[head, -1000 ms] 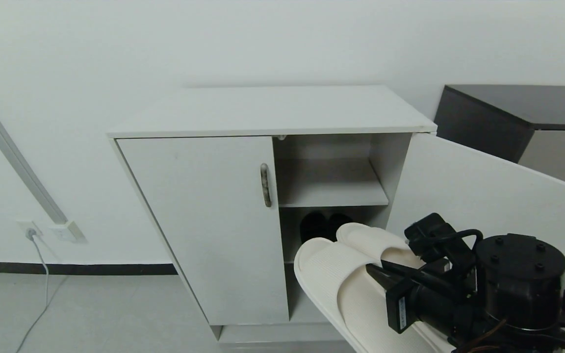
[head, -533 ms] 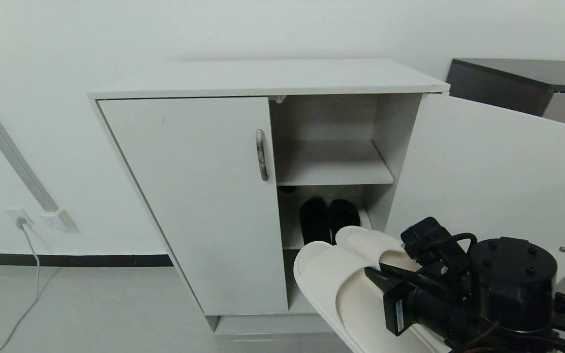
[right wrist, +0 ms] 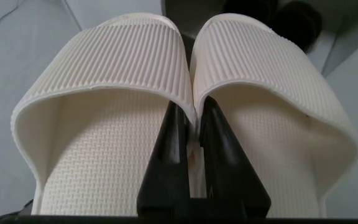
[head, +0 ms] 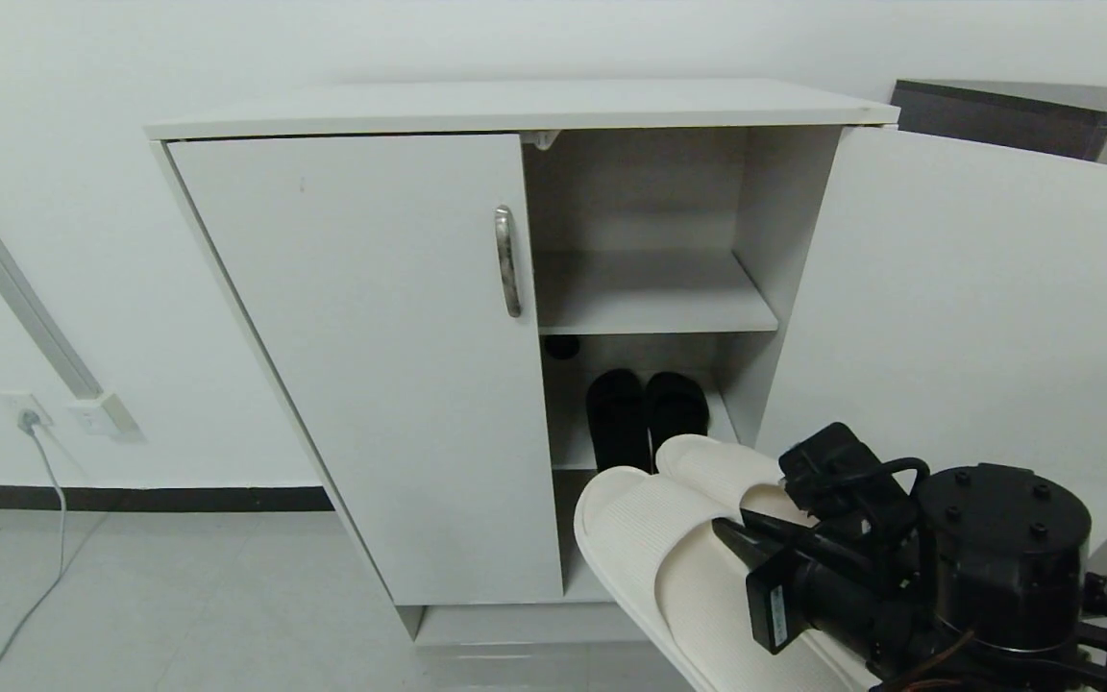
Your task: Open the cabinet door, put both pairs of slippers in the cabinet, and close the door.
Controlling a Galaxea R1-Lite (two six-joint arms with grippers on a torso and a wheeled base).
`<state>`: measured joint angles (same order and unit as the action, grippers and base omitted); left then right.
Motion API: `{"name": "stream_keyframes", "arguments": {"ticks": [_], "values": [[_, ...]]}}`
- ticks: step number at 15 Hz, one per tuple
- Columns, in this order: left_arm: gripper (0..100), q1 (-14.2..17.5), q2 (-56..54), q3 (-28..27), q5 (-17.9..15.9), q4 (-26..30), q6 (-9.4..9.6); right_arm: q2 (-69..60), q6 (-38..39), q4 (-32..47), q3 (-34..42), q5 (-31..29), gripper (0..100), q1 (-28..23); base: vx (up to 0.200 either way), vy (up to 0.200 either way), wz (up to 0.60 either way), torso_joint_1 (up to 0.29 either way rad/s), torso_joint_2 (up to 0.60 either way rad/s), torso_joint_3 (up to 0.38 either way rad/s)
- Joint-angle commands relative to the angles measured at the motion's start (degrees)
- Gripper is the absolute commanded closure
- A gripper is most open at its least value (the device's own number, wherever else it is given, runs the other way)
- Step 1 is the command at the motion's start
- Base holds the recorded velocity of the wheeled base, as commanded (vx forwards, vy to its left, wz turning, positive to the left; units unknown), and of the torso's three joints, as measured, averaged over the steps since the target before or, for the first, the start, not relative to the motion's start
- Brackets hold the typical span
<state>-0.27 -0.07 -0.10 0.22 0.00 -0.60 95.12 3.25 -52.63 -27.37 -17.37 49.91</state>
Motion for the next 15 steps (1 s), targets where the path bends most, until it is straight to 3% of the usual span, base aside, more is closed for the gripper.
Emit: {"name": "stream_keyframes", "arguments": {"ticks": [1,3,5,7,9,12,15], "values": [[100,0.00,0.07,0.01,0.04,0.00,-0.02,2.96,0.44,0.60,-4.36,-5.92,100,1.16,0.000,0.000,0.00,0.000,0.00,0.000],[100,0.00,0.07,0.01,0.04,0.00,-0.02,6.92,2.28,3.41,-11.74,-15.24,100,3.00,0.000,0.000,0.00,0.000,0.00,0.000],[100,0.00,0.07,0.01,0.04,0.00,-0.02,7.62,3.95,10.70,-17.63,-18.84,100,3.27,0.000,0.000,0.00,0.000,0.00,0.000],[100,0.00,0.07,0.01,0.66,-0.09,-0.02,7.36,9.05,24.06,-28.27,-26.84,100,3.35,0.000,0.000,0.00,0.000,0.00,0.000],[100,0.00,0.07,0.01,1.80,-0.09,-0.28,6.74,9.49,29.86,-34.60,-31.23,100,3.44,0.000,0.000,0.00,0.000,0.00,0.000],[100,0.00,0.07,0.10,1.80,-0.09,-0.46,6.04,8.79,32.15,-40.48,-33.43,100,3.88,0.000,0.000,0.00,0.000,0.00,0.000],[100,0.00,0.07,0.10,1.89,-0.09,-0.46,5.42,6.68,31.88,-41.63,-33.08,100,5.37,0.000,0.000,0.00,0.000,0.00,0.000]]}}
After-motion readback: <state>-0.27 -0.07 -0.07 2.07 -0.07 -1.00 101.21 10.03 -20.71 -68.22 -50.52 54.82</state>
